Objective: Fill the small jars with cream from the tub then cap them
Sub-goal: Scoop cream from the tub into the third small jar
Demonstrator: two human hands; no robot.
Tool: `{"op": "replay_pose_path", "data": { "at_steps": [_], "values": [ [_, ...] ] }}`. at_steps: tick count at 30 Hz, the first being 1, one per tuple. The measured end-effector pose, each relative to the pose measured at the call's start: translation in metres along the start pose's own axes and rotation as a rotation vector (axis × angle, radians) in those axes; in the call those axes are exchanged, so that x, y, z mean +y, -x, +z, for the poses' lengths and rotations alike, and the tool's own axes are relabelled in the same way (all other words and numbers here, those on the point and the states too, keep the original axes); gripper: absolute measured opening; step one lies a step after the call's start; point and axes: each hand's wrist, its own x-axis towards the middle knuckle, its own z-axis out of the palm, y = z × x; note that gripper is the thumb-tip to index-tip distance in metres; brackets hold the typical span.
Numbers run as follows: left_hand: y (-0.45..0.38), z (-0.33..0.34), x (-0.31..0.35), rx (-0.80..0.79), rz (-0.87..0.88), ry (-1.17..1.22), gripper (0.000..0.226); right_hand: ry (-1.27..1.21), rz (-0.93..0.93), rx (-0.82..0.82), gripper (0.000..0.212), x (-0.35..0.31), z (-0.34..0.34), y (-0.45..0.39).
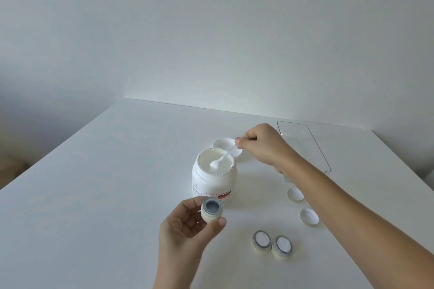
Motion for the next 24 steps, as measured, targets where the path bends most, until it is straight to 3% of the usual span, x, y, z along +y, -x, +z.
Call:
{"op": "replay_pose_path", "data": {
  "at_steps": [5, 13, 24],
  "values": [
    [-0.014, 0.003, 0.021, 0.019, 0.094, -0.039, 0.036, -0.227, 0.121, -0.004, 0.021, 0.010, -0.007, -0.002],
    [-0.040, 0.015, 0.042, 0.097, 0.145, -0.142, 0.033, -0.394, 0.157, -0.069, 0.029, 0.001, -0.024, 0.002],
    [-0.044, 0.025, 0.051, 0.072, 0.164, -0.106, 0.035, -0.162, -0.013, 0.001, 0.028, -0.017, -0.023, 0.026]
  ]
}}
